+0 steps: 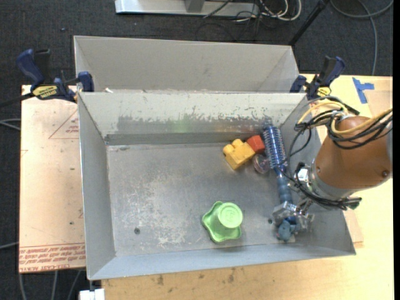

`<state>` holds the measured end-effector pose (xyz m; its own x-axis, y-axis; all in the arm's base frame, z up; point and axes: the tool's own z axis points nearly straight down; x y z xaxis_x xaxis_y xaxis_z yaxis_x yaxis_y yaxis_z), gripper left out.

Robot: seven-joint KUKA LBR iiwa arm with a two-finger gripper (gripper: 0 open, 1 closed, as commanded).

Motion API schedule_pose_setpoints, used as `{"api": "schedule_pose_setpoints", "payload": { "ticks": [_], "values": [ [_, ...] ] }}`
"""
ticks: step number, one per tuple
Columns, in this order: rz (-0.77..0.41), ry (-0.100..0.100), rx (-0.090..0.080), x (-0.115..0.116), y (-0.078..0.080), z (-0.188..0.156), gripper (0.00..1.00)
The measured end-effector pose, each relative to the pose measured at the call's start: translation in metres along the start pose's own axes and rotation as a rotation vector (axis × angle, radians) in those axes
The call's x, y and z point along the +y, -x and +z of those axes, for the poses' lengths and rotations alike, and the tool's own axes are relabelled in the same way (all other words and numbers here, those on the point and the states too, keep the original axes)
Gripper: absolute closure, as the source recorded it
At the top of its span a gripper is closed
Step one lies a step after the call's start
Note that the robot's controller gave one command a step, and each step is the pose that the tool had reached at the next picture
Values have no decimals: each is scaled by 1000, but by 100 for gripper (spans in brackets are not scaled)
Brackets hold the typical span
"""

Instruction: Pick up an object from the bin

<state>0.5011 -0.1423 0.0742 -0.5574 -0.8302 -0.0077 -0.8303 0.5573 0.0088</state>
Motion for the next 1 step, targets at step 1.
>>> {"api": "schedule_pose_setpoints", "payload": {
  "ticks": [1],
  "values": [
    [-124, -18, 3, 8, 12, -181, 100]
  ]
}}
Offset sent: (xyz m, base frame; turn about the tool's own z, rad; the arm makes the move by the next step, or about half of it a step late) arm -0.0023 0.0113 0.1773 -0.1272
